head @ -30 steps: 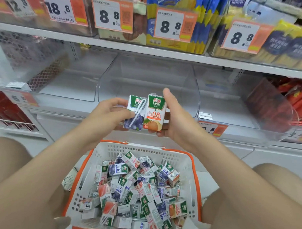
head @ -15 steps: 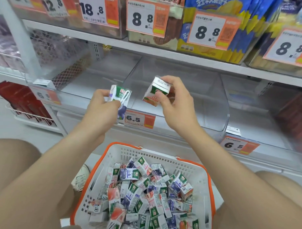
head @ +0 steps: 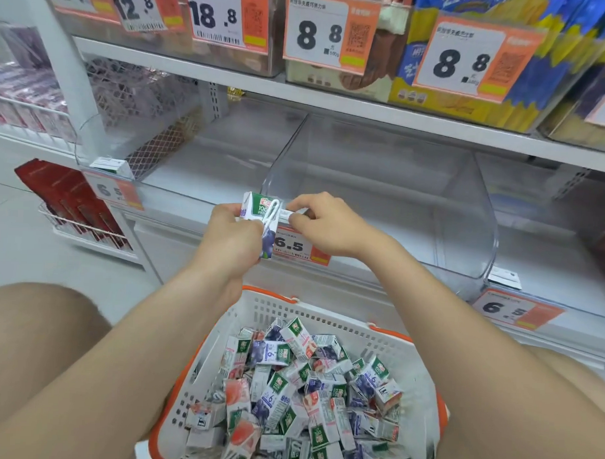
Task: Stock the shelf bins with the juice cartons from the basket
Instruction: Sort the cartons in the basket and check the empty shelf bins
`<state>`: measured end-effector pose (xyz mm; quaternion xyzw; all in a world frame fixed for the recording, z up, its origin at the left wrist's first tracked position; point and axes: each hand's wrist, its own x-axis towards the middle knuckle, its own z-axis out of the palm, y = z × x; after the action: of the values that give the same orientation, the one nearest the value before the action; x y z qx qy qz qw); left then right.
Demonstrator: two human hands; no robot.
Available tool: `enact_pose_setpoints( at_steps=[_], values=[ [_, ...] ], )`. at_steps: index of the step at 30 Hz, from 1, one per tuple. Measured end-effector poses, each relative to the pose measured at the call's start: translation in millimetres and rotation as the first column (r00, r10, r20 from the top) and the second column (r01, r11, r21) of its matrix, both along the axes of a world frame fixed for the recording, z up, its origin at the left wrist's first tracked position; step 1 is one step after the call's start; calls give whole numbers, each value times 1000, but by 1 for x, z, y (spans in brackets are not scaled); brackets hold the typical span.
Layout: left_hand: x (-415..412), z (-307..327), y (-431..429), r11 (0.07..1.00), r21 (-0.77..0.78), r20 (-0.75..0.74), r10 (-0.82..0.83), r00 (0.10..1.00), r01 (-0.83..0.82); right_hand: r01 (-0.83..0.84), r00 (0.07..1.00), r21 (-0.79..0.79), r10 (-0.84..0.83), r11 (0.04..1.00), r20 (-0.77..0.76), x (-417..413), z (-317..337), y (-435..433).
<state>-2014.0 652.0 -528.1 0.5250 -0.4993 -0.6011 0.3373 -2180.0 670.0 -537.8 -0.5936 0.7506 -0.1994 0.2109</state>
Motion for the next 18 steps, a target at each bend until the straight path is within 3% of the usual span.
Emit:
enact_pose_setpoints(
  at_steps=[3, 5, 7, 11, 14, 16, 18],
  values=[
    [-3, -2, 6, 999, -34, -29, 13, 999, -14, 1, 1000, 2, 0, 1000, -16, -5, 11, 7],
    [-6, -1, 12, 996, -89, -55, 5, 998, -9, 49, 998, -97, -52, 994, -31, -12, 19, 13],
    [-10, 2, 16, 989, -148, -86, -32, 996, 19, 106, 993, -219, -93, 970, 71, -19, 28, 25],
    [-21, 12, 27, 947, -185, -162, -291, 943, 261, 139, 905, -221, -33, 965, 424, -25, 48, 66],
    [-32, 9, 44, 895, -190, -239, -441, 865, 404, 145, 930, -235, -52, 961, 363, -30, 56, 96],
    [-41, 4, 55, 865, -269, -122, -467, 876, 423, 263, 915, -237, -165, 935, 367, -37, 57, 111],
    [-50, -2, 64, 767, -428, 120, -476, 871, 478, 405, 866, -195, -307, 893, 394, -45, 55, 123]
  ],
)
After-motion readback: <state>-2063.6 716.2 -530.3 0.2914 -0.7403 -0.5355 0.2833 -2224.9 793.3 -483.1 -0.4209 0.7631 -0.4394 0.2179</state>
